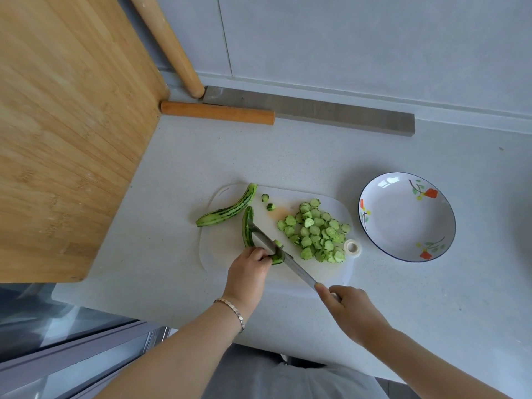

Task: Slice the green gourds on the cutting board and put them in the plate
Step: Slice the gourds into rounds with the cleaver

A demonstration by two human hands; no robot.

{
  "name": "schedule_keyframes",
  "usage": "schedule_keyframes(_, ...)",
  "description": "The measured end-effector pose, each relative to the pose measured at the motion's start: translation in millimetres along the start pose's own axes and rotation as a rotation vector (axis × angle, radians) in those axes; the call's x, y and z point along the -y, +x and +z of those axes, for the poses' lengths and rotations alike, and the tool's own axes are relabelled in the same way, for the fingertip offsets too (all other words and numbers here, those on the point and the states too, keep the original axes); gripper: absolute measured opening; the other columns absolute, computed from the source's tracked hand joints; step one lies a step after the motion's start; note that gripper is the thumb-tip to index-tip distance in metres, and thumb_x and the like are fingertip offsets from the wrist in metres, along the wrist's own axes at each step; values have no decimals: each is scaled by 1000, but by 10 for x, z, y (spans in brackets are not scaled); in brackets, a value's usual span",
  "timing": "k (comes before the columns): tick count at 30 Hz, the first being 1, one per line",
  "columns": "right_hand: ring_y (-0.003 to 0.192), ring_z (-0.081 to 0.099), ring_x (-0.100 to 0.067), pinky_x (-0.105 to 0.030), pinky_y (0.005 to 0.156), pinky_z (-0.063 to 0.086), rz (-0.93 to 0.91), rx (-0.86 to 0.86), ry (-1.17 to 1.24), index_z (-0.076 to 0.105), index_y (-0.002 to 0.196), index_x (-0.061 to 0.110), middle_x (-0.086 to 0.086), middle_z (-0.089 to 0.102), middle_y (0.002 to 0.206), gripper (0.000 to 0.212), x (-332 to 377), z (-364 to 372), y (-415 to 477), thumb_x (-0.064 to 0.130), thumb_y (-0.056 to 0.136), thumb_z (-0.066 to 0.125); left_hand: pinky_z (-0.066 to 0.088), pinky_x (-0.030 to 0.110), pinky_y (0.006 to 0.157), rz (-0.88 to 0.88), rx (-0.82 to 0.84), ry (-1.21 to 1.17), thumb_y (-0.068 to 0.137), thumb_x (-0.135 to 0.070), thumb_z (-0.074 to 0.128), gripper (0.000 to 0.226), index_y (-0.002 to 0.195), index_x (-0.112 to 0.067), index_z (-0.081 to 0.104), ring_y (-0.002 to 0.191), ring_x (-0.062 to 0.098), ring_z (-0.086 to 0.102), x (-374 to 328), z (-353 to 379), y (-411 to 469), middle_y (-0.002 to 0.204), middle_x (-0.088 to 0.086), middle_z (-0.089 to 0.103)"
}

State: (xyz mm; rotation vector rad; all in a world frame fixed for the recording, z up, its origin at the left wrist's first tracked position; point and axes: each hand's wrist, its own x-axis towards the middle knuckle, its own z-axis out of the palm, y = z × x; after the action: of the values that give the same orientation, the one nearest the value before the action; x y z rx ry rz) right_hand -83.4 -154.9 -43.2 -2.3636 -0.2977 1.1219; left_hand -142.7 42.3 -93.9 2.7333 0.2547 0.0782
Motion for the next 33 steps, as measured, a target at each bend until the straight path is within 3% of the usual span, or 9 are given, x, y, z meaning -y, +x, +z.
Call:
schedule_keyframes(8, 50, 28, -13, -24, 52, 27, 57, 21, 32, 30, 58, 14, 1, 32, 54, 53, -47, -41, -5, 54, 92, 40, 47, 21, 49, 13, -24, 32, 34, 14, 82, 34, 57, -6, 68, 57, 22, 61, -19, -36, 14, 64, 4, 63)
schedule_keyframes(18, 50, 31, -17, -27, 52, 30, 113, 22, 183, 40, 68, 11, -2, 36, 57, 53, 42, -62, 10, 60, 89, 39, 43, 22, 46, -6, 3, 50, 42, 7, 86, 31, 60, -9, 67, 53, 19, 58, -39, -3, -10, 62, 2, 60)
schedule_keyframes(21, 49, 32, -17, -25, 51, 31, 107, -6, 181, 40, 66, 11, -3, 38, 57, 53, 74, -192, 4, 59, 89, 40, 39, 25, 61, 84, -205, 25, 77, -11, 67, 2, 76, -11, 68, 66, 19, 60, -58, -86, -14, 77, 0, 63)
schedule_keyframes(25, 50, 27, -14, -24, 50, 25, 11, -77, 18, 28, 58, 15, 1, 31, 53, 54, 126, -408, -45, 56, 88, 47, 35, 28, 80, 202, -499, -82, 88, -22, 49, 20, 106, -14, 53, 96, 18, 50, -207, -497, 172, 108, 3, 47)
schedule_keyframes(27, 49, 29, -15, -25, 50, 26, -34, -95, -137, 31, 57, 14, 3, 32, 52, 55, 130, -500, -69, 57, 86, 47, 35, 31, 91, 311, -380, -79, 92, -30, 44, 29, 115, -13, 52, 109, 19, 49, -245, -673, 306, 121, 4, 47)
schedule_keyframes(29, 54, 42, -16, -25, 50, 30, -56, -113, -318, 46, 65, 13, 3, 43, 56, 53, 135, -582, -81, 63, 85, 44, 34, 37, 100, 392, -83, -6, 97, -38, 32, 44, 125, -12, 53, 124, 22, 45, -231, -778, 464, 136, 5, 47)
schedule_keyframes(31, 68, 55, -17, -22, 51, 33, -82, -115, -468, 56, 79, 18, 3, 54, 67, 52, 157, -646, -82, 67, 84, 40, 20, 39, 111, 410, 234, 121, 97, -44, 22, 53, 137, -16, 43, 139, 16, 21, -199, -792, 554, 150, 2, 30)
schedule_keyframes(33, 85, 60, -17, -19, 50, 30, -108, -94, -566, 57, 90, 23, 3, 59, 79, 52, 174, -703, -79, 70, 85, 35, -1, 33, 115, 384, 492, 198, 98, -47, 17, 54, 147, -25, 18, 137, 3, -8, -156, -731, 592, 155, -6, 4)
